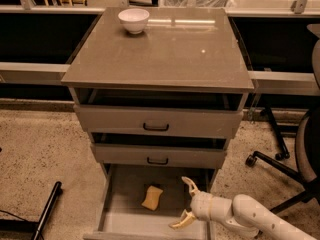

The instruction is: Pick sponge from bottom drawer and place on counter

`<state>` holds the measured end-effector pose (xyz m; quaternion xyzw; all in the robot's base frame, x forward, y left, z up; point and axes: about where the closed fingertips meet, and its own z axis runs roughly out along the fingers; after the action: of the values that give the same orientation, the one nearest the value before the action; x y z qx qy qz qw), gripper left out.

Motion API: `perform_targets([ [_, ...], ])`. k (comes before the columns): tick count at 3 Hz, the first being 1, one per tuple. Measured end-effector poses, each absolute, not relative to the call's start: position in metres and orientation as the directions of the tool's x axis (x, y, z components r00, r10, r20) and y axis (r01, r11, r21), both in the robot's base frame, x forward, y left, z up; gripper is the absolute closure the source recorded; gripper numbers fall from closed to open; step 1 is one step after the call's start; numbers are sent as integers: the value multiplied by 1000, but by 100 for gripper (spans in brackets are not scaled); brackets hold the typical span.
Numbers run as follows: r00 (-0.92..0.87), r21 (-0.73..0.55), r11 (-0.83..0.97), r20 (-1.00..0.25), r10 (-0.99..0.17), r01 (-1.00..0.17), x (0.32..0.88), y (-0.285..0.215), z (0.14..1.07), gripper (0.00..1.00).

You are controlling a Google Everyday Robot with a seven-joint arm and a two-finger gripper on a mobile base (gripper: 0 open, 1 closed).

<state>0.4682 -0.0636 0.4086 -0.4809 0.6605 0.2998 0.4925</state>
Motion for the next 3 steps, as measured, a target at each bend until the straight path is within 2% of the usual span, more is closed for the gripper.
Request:
perform_targets([
  [1, -53, -76, 355, -939, -341, -932, 469, -64, 404, 0],
  [3, -78, -39, 309, -931, -357, -950, 486, -64, 323, 0],
])
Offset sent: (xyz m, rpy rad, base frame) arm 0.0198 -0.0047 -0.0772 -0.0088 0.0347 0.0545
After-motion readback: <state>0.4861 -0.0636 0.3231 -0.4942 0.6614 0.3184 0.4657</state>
